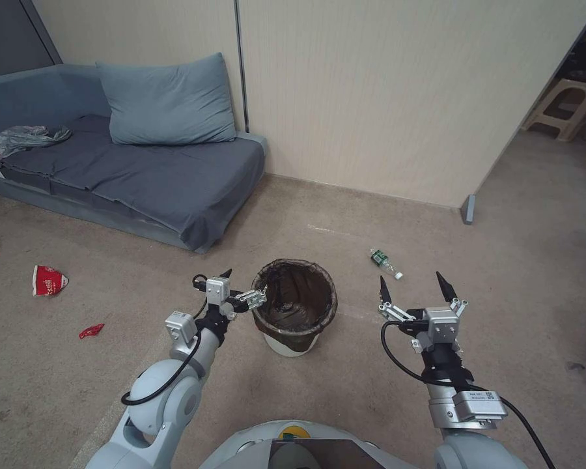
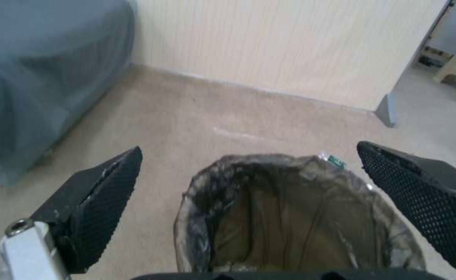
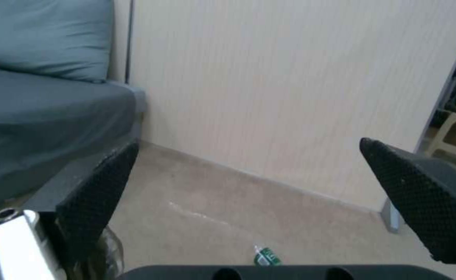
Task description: Pick up the trash bin, then pick up the garbage from the floor and place it into the trash bin.
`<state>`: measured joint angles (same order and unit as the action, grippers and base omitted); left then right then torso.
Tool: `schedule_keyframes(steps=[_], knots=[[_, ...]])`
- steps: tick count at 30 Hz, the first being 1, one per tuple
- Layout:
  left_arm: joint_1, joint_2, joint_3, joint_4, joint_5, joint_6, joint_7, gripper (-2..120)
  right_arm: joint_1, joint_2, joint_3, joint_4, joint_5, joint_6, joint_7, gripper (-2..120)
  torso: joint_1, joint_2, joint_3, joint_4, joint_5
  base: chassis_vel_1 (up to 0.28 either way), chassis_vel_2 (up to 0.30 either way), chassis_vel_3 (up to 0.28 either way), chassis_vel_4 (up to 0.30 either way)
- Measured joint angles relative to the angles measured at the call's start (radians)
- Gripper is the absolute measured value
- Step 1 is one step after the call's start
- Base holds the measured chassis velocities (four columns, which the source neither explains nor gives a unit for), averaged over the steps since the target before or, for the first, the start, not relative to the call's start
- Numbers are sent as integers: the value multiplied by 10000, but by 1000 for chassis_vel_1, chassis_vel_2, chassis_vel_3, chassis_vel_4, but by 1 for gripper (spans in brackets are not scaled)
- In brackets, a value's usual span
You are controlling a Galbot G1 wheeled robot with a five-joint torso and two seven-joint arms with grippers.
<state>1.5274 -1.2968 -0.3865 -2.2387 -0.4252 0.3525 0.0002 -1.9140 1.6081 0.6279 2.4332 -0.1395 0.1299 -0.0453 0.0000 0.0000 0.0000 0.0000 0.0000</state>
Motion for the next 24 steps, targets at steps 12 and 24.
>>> schedule_keyframes(steps=[12,24], knots=[[-277,-162,125,839,-8,24,-23,97,34,0,20,-36,3,1,-13,100,0,0,0,0,1,0,0,0,0],[-619,-567,305,1880,188,-106,-101,98,67,0,33,-73,5,18,-69,100,0,0,0,0,0,0,0,0,0]])
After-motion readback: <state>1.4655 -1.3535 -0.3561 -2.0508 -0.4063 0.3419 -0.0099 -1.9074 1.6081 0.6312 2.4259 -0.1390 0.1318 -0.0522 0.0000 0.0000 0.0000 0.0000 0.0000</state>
